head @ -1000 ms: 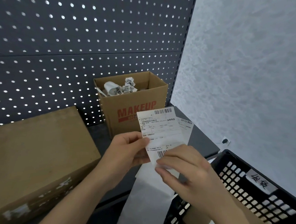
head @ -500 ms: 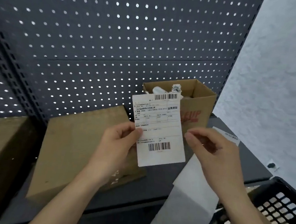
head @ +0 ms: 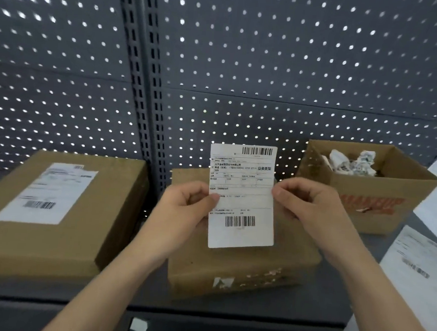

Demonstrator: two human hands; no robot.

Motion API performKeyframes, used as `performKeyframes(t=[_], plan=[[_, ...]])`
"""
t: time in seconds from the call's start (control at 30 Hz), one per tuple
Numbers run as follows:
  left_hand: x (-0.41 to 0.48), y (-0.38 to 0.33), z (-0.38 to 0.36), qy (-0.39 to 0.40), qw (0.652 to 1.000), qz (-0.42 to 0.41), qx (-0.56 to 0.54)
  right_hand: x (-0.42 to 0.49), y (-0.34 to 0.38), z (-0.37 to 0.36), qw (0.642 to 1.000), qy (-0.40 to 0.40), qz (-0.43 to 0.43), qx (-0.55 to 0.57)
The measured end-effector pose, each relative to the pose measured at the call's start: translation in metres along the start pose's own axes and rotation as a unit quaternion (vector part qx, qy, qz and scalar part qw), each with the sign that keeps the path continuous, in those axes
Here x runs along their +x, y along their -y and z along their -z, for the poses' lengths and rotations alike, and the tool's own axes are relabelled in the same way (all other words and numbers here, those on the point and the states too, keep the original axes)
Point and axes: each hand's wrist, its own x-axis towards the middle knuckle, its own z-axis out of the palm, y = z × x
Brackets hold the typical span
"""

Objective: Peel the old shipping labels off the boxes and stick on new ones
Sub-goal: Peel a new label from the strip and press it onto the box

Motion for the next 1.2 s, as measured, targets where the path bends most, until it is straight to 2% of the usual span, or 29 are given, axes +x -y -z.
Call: performKeyframes(t=[0.4, 0.77, 0.93, 1.2], plan=[[0.009, 0.01, 0.019, 0.004, 1.0, 0.015, -0.028, 0.012, -0.005, -0.02, 0.985, 0.028, -0.107, 0.133], [0.017, 0.017, -0.004, 0.012, 0.996, 0.066, -0.067, 0.033, -0.018, -0.003, 0.985, 0.08, -0.108, 0.112], [0.021, 0.019, -0.004, 0.007, 0.998, 0.062, -0.025, 0.042, -0.028, -0.002, 0.983, 0.101, -0.103, 0.111], [0.026, 0.022, 0.001, -0.002, 0.992, 0.064, 0.107, 0.045, -0.043, -0.003, 0.988, 0.123, -0.067, 0.066]])
